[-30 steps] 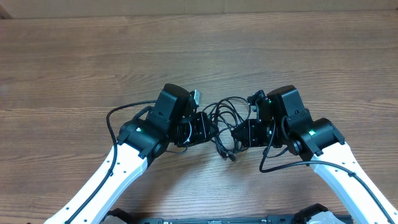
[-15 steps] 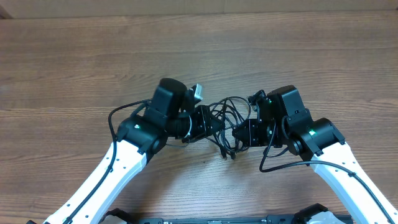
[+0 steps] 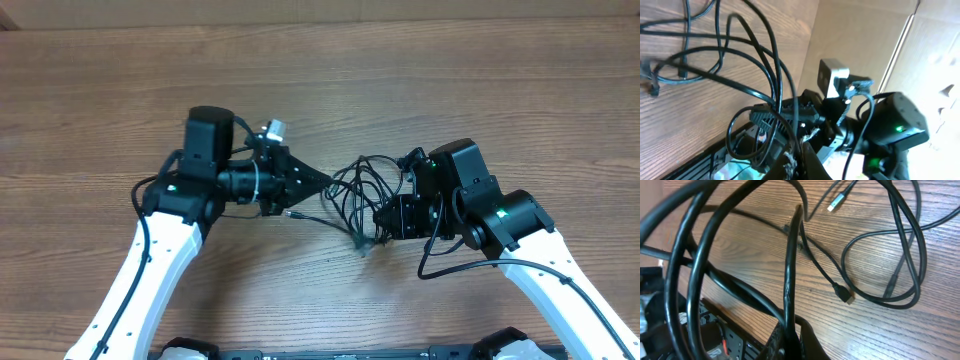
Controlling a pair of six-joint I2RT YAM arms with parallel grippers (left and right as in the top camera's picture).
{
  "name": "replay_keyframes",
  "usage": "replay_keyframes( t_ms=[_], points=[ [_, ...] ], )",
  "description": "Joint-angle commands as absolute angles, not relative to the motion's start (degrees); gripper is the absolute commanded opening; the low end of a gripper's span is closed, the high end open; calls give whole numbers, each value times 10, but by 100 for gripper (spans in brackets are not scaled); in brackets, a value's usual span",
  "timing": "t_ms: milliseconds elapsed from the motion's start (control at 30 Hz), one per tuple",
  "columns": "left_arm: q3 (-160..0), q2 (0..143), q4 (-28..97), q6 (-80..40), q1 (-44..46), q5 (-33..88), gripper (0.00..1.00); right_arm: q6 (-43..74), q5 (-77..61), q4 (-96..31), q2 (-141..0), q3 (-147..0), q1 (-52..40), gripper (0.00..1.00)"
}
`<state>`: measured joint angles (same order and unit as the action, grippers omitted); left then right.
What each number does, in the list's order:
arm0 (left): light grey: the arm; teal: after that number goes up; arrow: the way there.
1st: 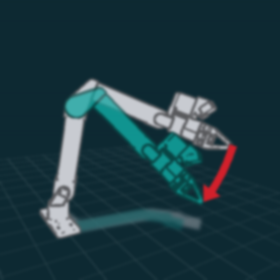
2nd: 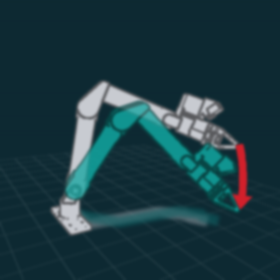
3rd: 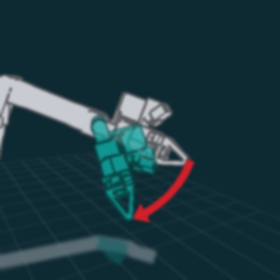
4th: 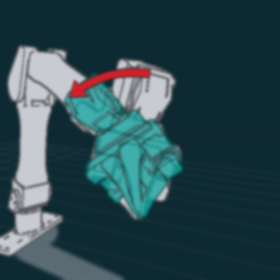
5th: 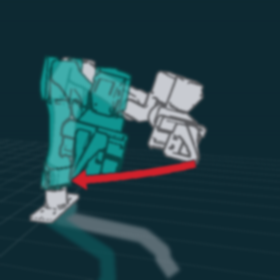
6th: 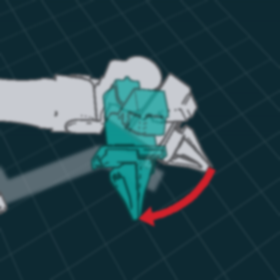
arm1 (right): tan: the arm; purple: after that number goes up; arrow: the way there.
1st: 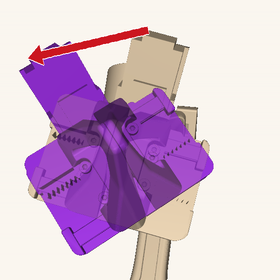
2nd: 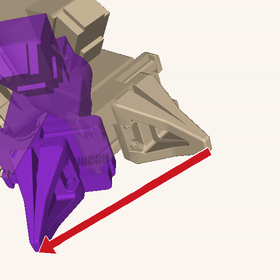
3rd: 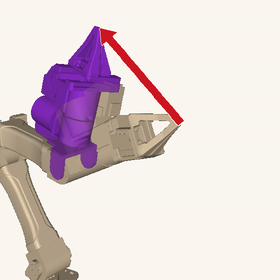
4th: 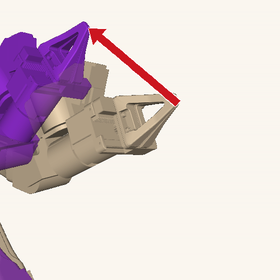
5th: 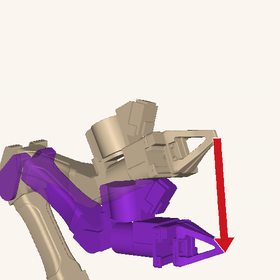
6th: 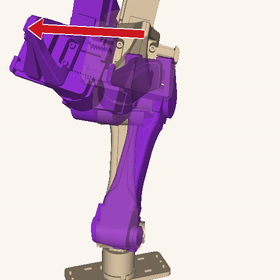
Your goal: Untangle cables
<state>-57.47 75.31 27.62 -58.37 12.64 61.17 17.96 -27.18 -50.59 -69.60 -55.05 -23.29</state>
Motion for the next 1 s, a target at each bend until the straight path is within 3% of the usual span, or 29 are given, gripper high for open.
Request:
replay_keyframes(
  t_ms=[0, 200, 333, 600, 733, 833, 967],
  points=[
    [-578, 753, 274, -564, 93, 628, 4, 175, -256, -510, -695, -552, -232, 4],
    [-578, 753, 359, -518, 63, 395, 4, 175, -256, -511, -695, -552, -232, 4],
    [-578, 753, 429, -487, 64, 358, 35, 175, -256, -510, -695, -552, -232, 4],
    [-578, 753, 547, -307, 64, 349, 73, 176, -257, -503, -695, -552, -232, 4],
    [-578, 753, 586, -283, 64, 316, 76, 191, -294, -500, -695, -554, -232, 4],
    [-578, 753, 601, -283, 64, 291, 84, 214, -301, -514, -694, -578, -232, 4],
    [-578, 753, 602, -283, 64, 292, 86, 210, -259, -592, -692, -685, -232, 4]
  ],
)
